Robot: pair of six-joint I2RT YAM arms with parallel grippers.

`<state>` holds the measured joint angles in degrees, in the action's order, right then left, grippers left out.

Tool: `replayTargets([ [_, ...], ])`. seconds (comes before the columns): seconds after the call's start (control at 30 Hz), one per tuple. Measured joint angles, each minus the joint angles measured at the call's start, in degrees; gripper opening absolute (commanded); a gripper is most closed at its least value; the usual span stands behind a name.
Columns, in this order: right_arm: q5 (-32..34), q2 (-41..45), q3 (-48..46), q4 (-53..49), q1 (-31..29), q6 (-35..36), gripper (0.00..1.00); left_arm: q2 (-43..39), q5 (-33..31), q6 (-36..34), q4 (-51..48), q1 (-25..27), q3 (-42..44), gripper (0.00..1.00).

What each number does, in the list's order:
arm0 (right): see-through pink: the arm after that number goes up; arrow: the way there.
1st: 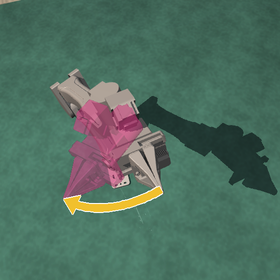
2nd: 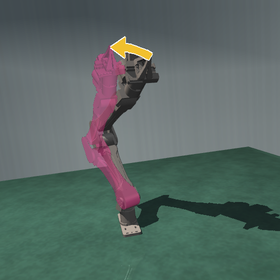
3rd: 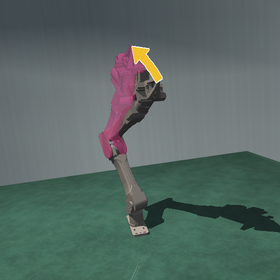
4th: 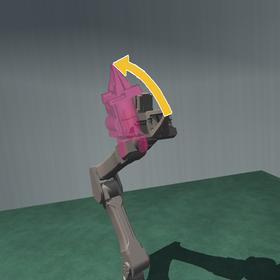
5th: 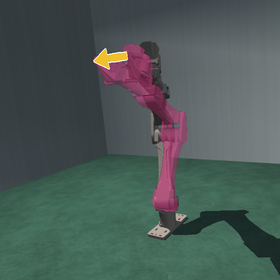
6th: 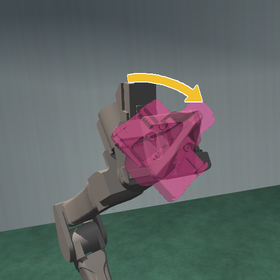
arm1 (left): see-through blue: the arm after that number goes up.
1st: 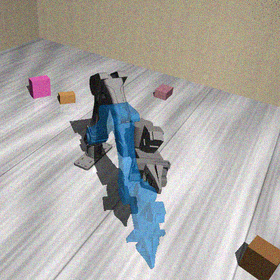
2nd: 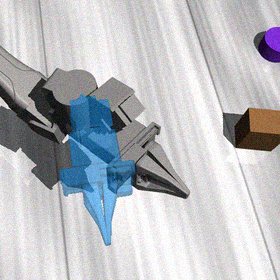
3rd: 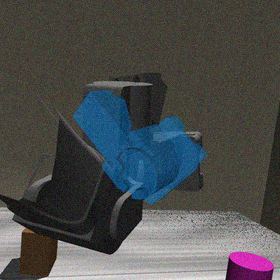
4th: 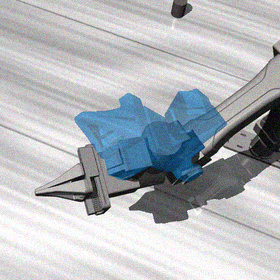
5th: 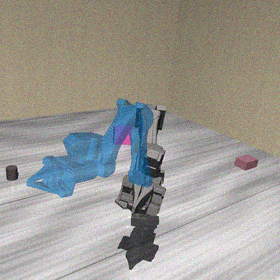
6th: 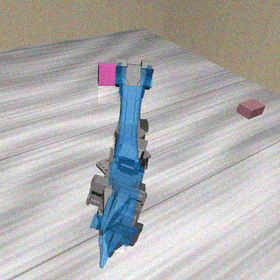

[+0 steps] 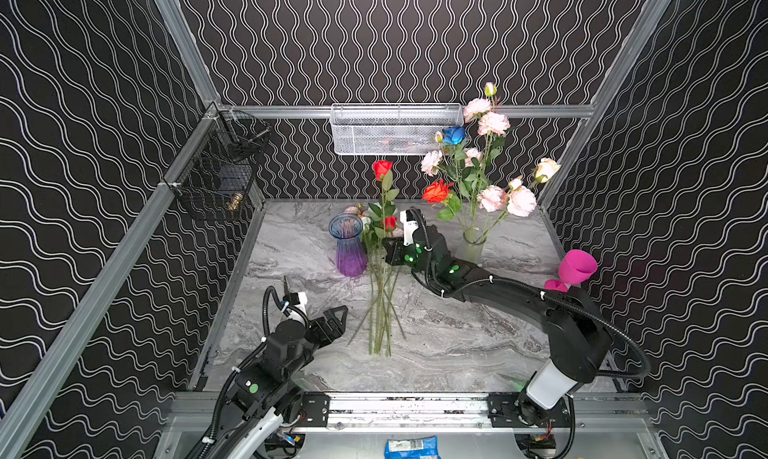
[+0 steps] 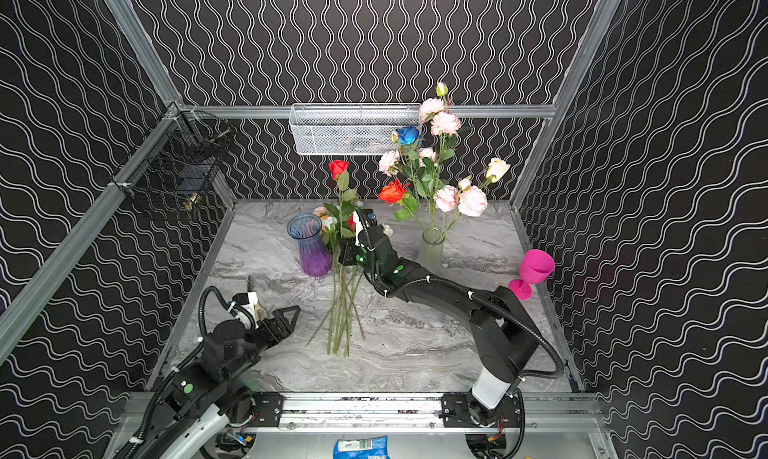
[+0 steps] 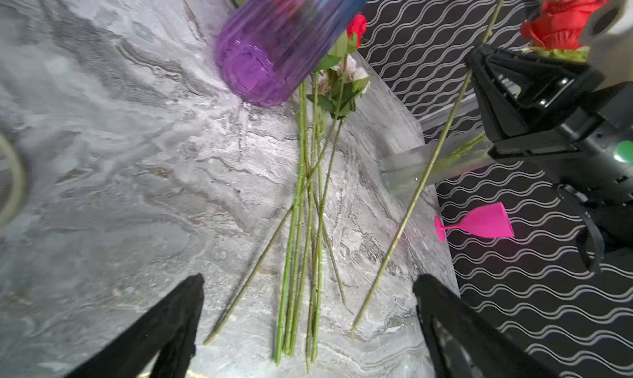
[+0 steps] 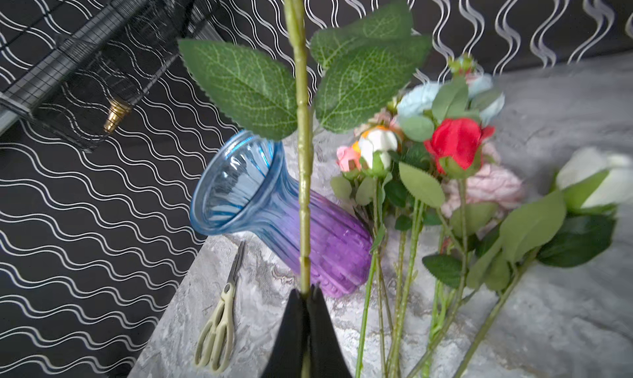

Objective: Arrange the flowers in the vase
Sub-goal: 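Close the right gripper on a red rose stem and lift it, then carry the red rose with the right gripper over the clear glass vase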

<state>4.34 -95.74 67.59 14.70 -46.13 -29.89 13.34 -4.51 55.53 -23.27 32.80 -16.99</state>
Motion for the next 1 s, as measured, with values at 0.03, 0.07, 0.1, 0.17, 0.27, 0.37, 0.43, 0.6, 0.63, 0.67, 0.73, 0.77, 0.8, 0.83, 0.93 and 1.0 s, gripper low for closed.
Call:
replayTargets([
  [0.03,0.37,0.57,-0.37,-0.07,-0.09,0.76,0.0,0.28,0.35,0.28,0.74,0.0,0.63,0.97],
  [0.07,0.81,1.07,-0.66,-0.15,-0.17,1.03,0.0,0.35,0.92,0.79,0.76,0.0,1.2,0.97],
  [0.1,0.94,1.49,-0.76,-0.35,-0.26,1.31,0.0,0.26,1.31,1.29,0.37,0.0,1.27,0.97],
  [0.17,0.94,2.51,-0.76,-0.83,-0.35,2.58,0.0,-0.39,1.46,1.07,-0.61,0.0,-0.02,0.98],
  [0.27,1.07,4.85,-2.01,-0.66,-0.76,4.28,0.0,-1.2,-0.31,-0.9,-0.37,0.0,-3.37,0.98],
  [0.37,1.95,6.91,-3.06,-0.68,-1.07,5.81,0.0,-1.33,-2.16,-1.9,-0.46,0.0,-3.89,0.98],
  [0.43,2.64,8.07,-3.19,-0.68,-1.09,6.86,0.0,-1.03,-2.36,-1.95,0.63,0.0,-3.37,0.98],
  [0.6,4.96,12.24,-4.74,0.72,-1.81,10.58,0.0,1.14,1.18,-2.19,9.53,0.0,0.11,0.98],
  [0.63,5.53,13.16,-5.11,0.92,-1.92,11.54,0.0,1.42,2.03,-2.32,11.78,0.0,0.81,0.98],
  [0.67,6.14,14.03,-5.49,1.11,-2.14,12.07,0.0,1.44,2.43,-2.67,13.62,0.0,1.31,0.98],
  [0.73,7.26,15.82,-6.25,1.53,-2.19,13.55,0.0,0.81,2.64,-3.06,16.55,0.0,1.79,0.98],
  [0.77,7.96,16.81,-6.75,2.03,-2.14,14.51,0.0,0.11,2.6,-3.06,17.94,0.0,1.86,0.98],
  [0.8,8.66,17.7,-7.3,2.58,-2.14,15.23,0.0,-0.52,2.32,-3.06,19.26,0.0,1.86,0.98],
  [0.83,9.31,18.84,-8.0,3.3,-2.12,16.15,0.0,-0.98,1.9,-3.06,20.76,0.0,1.86,0.98],
  [0.93,11.5,21.86,-10.08,5.62,-2.12,19.12,0.0,-1.14,1.53,-3.04,24.44,0.0,1.92,0.98],
  [1.0,13.35,23.85,-11.82,7.23,-2.1,21.05,0.0,-0.2,1.62,-2.54,27.5,0.0,2.82,0.98],
])
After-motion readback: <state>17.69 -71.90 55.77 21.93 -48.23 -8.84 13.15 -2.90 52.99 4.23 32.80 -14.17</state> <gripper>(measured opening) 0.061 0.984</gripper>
